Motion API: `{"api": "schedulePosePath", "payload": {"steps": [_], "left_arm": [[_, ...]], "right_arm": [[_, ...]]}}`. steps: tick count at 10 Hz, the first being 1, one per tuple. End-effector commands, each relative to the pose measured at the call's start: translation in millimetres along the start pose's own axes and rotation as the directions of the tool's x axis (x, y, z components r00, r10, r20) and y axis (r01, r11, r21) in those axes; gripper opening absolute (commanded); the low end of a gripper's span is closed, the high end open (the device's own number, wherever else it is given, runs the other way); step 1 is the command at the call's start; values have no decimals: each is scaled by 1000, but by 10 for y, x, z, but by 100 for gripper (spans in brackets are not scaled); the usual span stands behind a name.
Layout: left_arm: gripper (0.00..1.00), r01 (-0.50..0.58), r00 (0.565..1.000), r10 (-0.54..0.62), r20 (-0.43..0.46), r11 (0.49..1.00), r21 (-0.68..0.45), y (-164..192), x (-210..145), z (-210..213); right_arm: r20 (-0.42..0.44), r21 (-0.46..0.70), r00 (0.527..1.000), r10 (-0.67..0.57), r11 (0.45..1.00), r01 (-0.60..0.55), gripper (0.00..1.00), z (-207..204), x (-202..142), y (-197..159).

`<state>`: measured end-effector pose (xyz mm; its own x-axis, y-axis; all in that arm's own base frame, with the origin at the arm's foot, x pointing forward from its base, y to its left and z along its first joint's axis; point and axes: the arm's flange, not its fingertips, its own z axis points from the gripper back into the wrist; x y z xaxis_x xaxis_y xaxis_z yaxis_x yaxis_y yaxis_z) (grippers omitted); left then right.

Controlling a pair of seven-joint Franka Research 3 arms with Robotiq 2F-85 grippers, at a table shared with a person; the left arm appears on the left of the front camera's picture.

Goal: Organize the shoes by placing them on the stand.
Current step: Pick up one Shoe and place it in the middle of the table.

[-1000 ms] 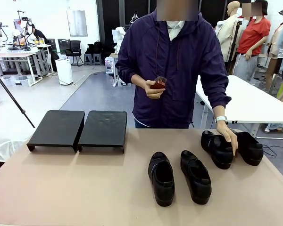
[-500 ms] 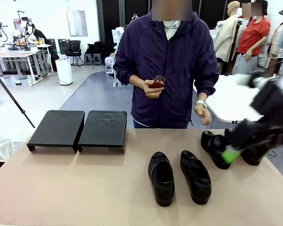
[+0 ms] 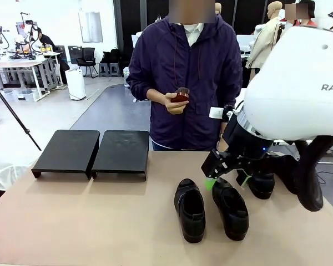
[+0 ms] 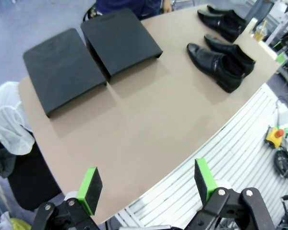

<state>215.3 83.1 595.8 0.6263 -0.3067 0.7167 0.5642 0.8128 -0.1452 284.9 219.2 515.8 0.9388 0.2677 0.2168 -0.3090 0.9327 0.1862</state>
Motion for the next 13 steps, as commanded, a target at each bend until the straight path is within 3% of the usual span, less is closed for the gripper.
{"api": "schedulePosePath", "payload": {"steps": [1, 2, 3, 5, 8, 13], "left_arm": [[100, -5, 1000, 5, 8, 1000, -10, -18, -3, 12], [100, -5, 1000, 5, 8, 1000, -10, -18, -3, 12], [100, -5, 1000, 5, 8, 1000, -10, -18, -3, 12], [100, -5, 1000, 5, 8, 1000, -10, -18, -3, 12], [100, -5, 1000, 5, 8, 1000, -10, -18, -3, 12], [100, -5, 1000, 5, 8, 1000, -10, -18, -3, 12]], "right_arm": [[-28, 10, 1000, 8, 1000, -7, 100, 159, -226, 15], [0, 0, 1000, 0, 1000, 0, 100, 0, 0, 0], [-58, -129, 986, -159, 980, 151, 100, -212, 167, 46], [-14, -133, 960, -279, 952, 275, 100, -595, 499, 12], [-38, -108, 947, -318, 944, 313, 100, -979, 730, -47], [-103, -165, 911, -399, 910, 380, 100, -1606, 858, -188]]}}
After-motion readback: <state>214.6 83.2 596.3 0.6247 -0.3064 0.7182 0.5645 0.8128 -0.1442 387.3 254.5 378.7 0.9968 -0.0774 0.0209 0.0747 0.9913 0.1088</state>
